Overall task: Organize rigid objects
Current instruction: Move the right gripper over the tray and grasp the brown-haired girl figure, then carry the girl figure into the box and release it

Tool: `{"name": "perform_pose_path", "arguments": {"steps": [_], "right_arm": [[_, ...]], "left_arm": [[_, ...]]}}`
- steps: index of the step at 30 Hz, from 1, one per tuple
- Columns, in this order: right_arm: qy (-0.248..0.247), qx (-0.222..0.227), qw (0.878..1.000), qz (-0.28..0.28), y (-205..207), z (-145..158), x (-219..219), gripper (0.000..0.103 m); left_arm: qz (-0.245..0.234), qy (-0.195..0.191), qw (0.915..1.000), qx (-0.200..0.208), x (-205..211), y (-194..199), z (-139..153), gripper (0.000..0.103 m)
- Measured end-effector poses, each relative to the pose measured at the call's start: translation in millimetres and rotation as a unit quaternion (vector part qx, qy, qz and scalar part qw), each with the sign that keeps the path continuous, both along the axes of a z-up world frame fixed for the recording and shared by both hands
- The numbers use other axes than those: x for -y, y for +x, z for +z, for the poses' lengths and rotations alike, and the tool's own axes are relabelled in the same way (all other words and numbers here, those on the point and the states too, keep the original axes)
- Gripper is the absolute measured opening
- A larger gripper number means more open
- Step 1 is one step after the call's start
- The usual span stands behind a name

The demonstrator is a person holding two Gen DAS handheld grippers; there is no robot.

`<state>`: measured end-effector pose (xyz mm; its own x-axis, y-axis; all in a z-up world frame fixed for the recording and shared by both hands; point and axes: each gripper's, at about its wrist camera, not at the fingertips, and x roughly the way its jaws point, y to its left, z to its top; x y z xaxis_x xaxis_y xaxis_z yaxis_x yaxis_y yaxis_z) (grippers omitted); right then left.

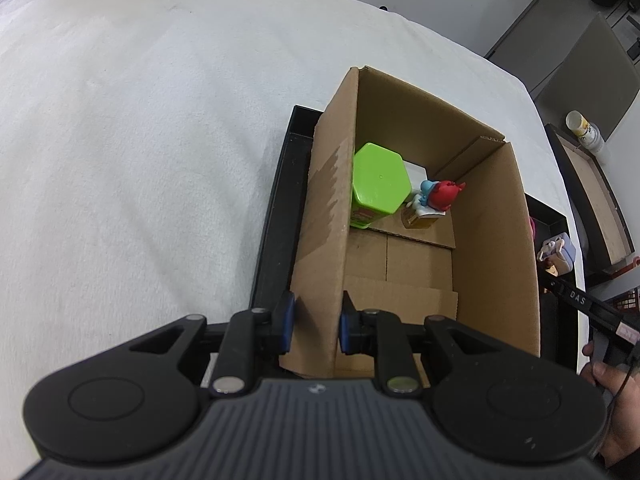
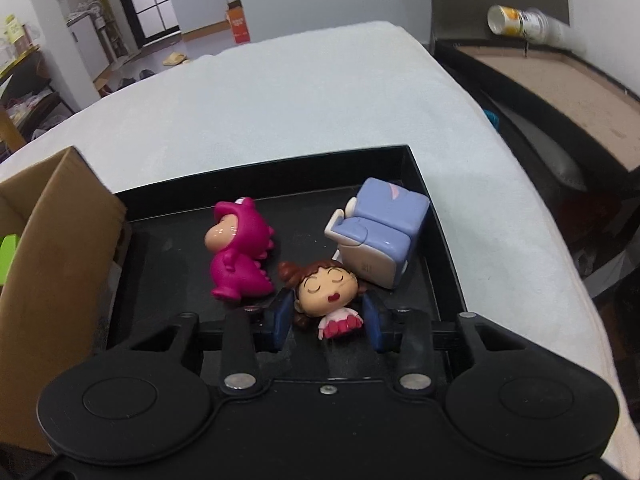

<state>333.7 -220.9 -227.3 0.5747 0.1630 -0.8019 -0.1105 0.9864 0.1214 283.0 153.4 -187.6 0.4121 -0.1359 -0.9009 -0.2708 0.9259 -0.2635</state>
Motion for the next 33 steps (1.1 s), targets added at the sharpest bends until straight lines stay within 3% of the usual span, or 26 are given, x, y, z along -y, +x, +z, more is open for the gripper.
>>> {"name": "perform_pose_path", "arguments": {"steps": [4,6,33], "right_arm": [[0.005,-0.003,1.0,0.002,-6.5,5.4,-1.4,0.036],[0.005,-0.001,1.0,0.005,-8.6,8.5,-2.5,0.028],[0.015,0.031,0.999,0.03,-27.0,69.7,-26.8,0.028]], "left_arm": [[0.0,0.0,1.0,0.0,0.0,-0.2,-0.3,0.02],[0.001,-0.001,1.0,0.0,-0.1,-0.1,0.0,0.02],[0.007,-0.01,0.9999,0.004,0.9,1.0,2.2,0.021]]}}
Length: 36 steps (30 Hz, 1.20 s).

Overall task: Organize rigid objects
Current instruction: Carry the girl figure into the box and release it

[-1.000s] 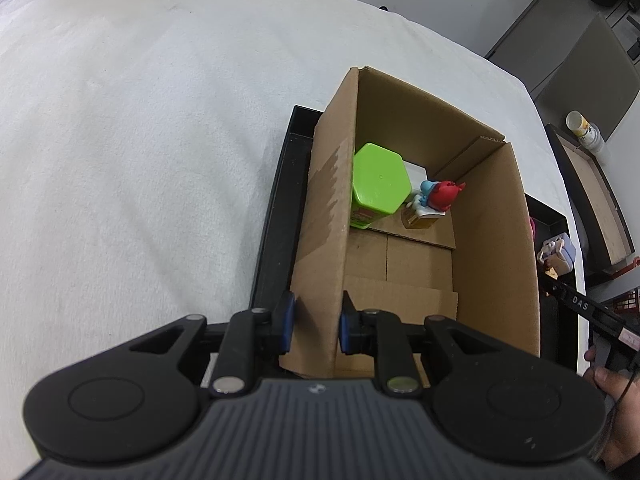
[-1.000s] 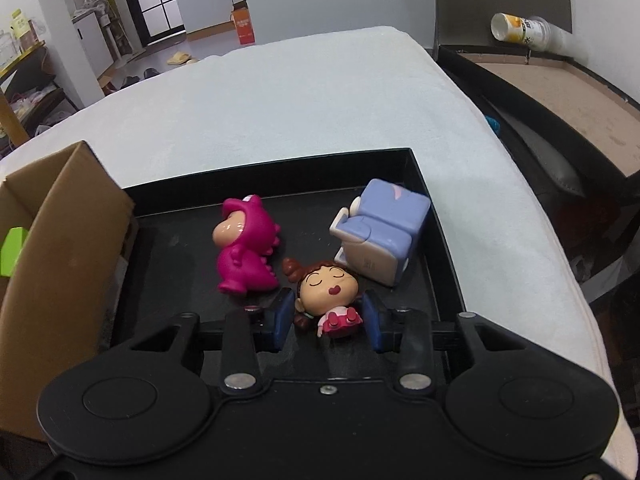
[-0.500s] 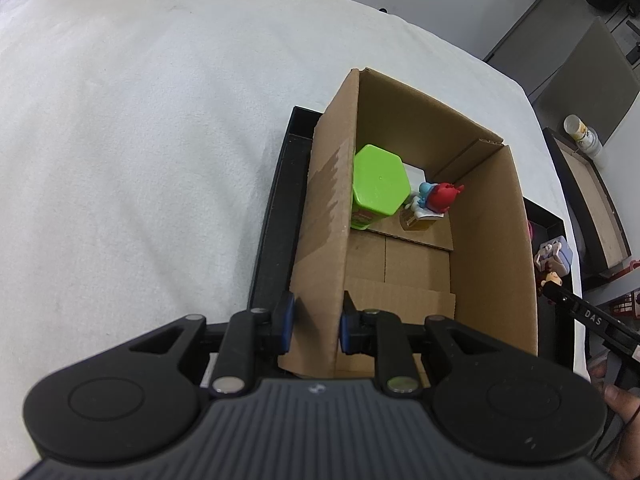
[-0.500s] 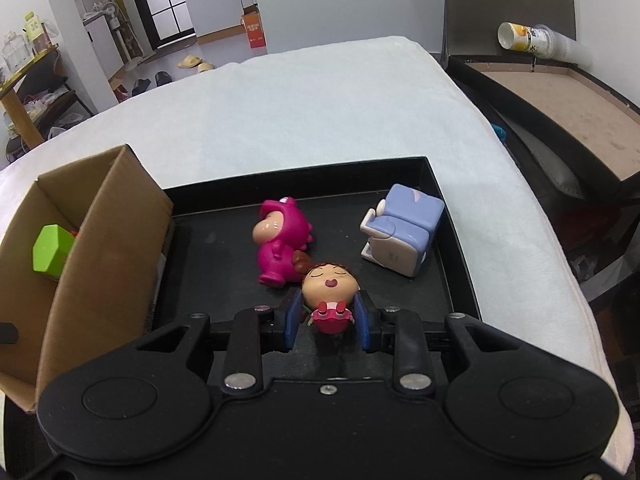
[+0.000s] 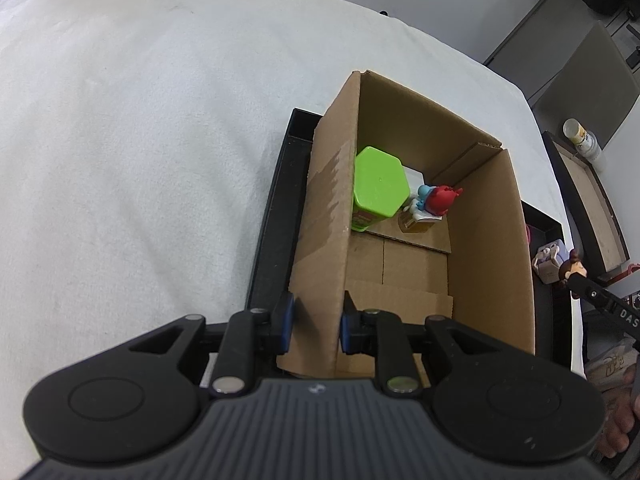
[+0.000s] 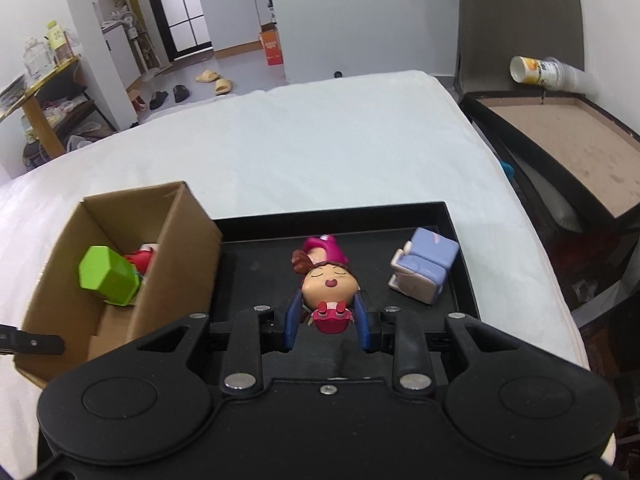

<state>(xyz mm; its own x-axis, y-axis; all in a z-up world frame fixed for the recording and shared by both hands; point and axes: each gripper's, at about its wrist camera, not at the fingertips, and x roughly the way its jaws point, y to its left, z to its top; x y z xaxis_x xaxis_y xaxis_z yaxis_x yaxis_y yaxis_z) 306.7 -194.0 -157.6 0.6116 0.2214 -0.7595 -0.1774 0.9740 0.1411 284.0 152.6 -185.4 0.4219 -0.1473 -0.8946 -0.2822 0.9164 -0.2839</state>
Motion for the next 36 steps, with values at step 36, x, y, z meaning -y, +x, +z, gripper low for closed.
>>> {"name": "perform_pose_path", "arguments": {"steps": [36], "right_arm": [[0.034,0.023,0.995,0.095,-8.0,52.4,-105.1,0.028]], "left_arm": [[-0.005,-0.023,0.9997,0.004,-2.5,-3.2,-3.5,0.021]]}}
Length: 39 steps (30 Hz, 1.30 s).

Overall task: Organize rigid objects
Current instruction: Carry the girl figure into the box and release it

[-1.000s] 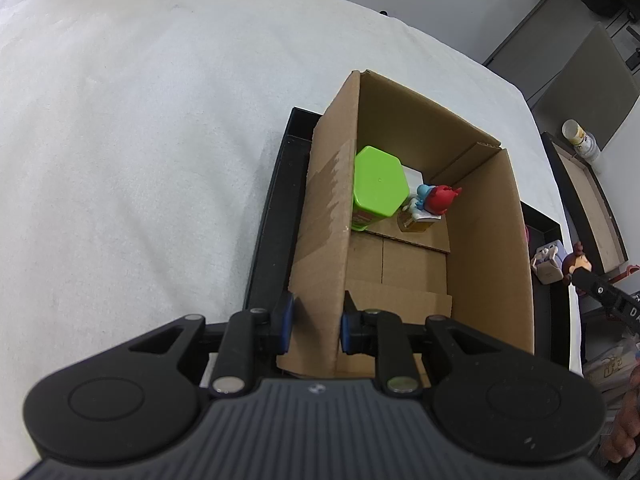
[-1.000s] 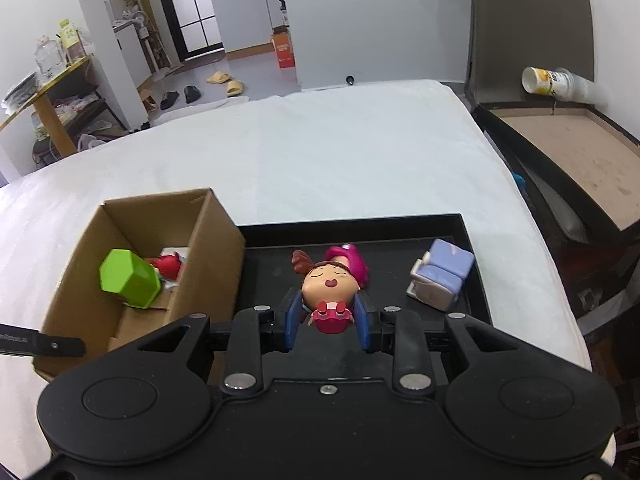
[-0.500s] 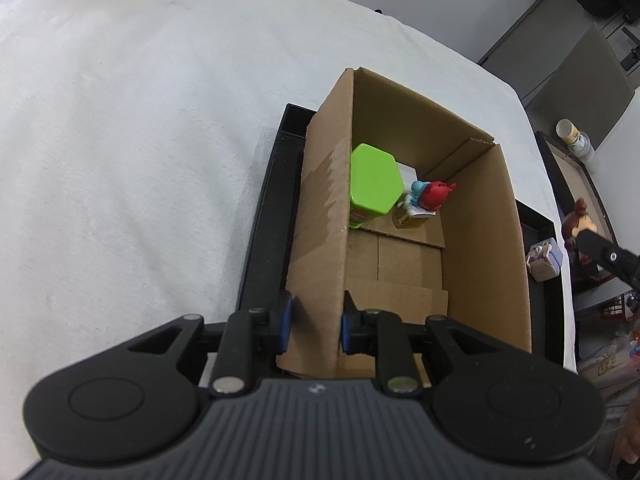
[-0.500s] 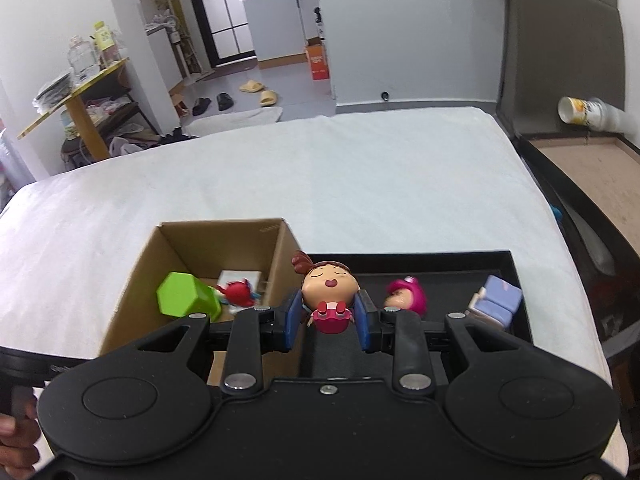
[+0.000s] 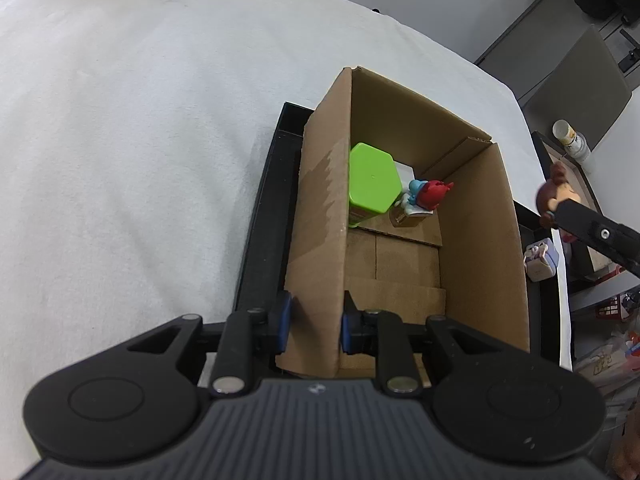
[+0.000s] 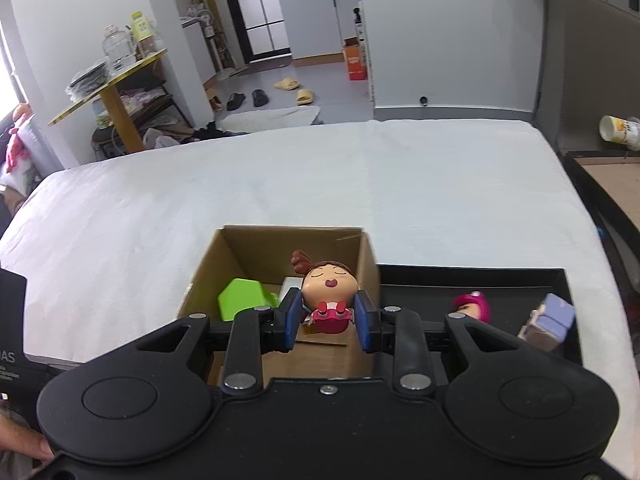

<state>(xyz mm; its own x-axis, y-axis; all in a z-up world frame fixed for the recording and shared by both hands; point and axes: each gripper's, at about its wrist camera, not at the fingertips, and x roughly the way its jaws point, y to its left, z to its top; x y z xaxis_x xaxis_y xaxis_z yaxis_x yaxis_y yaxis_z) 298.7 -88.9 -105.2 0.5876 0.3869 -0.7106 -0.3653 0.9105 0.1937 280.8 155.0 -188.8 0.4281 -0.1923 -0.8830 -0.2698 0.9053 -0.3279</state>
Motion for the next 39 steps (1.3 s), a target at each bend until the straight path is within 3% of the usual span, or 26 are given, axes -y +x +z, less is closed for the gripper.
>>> {"name": "perform_pose_path", "arguments": {"steps": [8,39], "right_arm": [[0.013,-0.029,0.999,0.026,4.1,-8.9,-22.7,0.028],[-0.028,-0.114,0.988,0.1,18.7,-57.1,-86.0,0.029]], "left_arm": [[-0.001,0.0,1.0,0.001,0.8,0.2,0.3,0.022],[-0.005,-0.004,1.0,0.001,-1.1,-1.4,-0.3,0.022]]}}
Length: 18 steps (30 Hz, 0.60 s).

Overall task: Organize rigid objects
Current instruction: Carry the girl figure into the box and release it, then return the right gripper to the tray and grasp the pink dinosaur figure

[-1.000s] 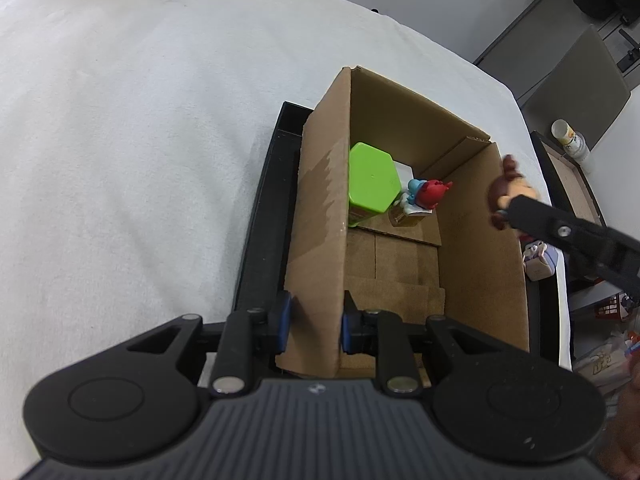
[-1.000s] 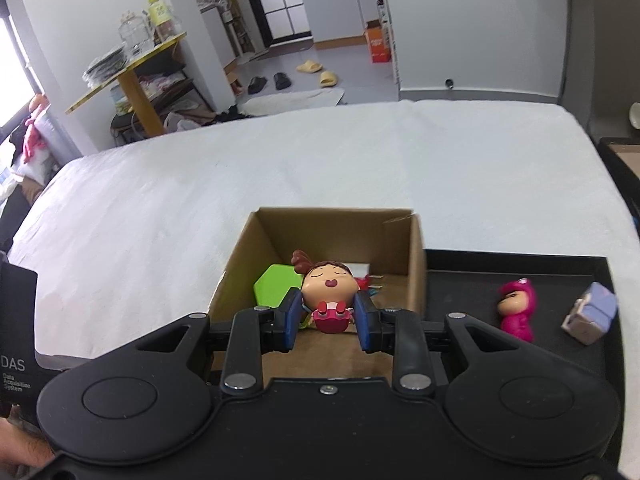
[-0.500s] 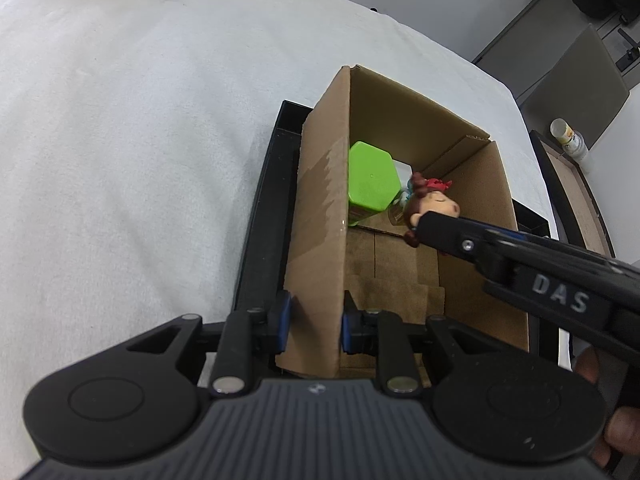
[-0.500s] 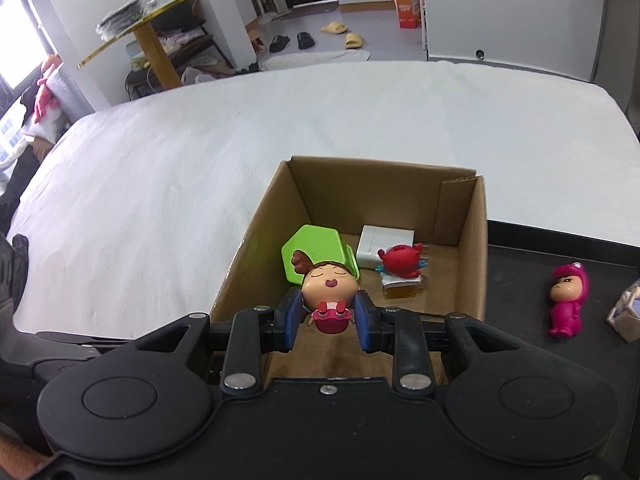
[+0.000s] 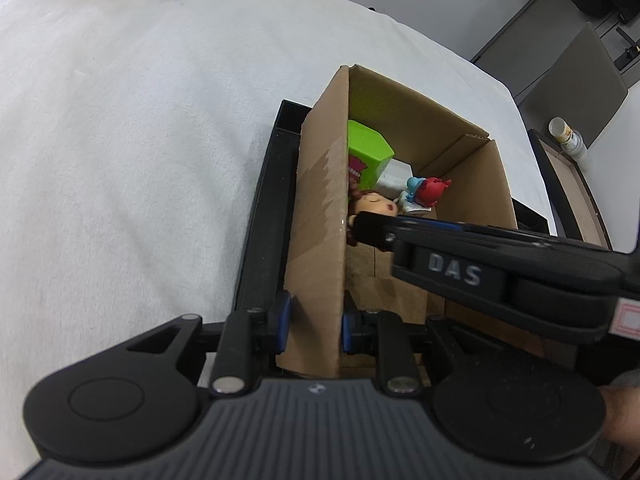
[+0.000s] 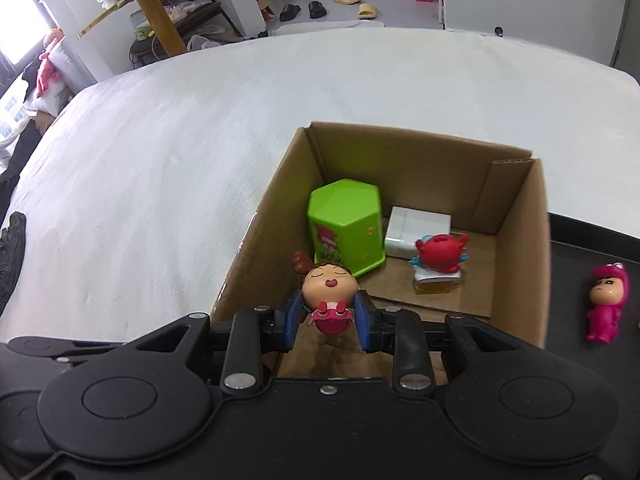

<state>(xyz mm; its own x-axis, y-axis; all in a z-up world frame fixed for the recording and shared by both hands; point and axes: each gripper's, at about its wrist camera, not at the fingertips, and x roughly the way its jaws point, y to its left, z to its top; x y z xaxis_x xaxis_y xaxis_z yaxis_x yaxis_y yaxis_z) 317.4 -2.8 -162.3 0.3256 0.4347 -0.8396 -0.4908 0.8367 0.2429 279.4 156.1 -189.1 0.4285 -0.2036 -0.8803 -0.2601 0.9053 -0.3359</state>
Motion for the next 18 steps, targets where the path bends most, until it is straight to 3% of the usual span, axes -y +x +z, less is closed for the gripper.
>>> {"name": "perform_pose_path", "arguments": {"steps": [9,18], "right_arm": [[0.017,-0.018,1.0,0.0,-1.5,1.9,7.3,0.03],[0.017,0.012,1.0,-0.021,-4.1,25.9,37.5,0.031]], "left_arm": [[0.0,0.0,1.0,0.001,0.5,-0.1,0.2,0.022],[0.001,0.001,1.0,0.0,1.3,0.2,0.8,0.022]]}}
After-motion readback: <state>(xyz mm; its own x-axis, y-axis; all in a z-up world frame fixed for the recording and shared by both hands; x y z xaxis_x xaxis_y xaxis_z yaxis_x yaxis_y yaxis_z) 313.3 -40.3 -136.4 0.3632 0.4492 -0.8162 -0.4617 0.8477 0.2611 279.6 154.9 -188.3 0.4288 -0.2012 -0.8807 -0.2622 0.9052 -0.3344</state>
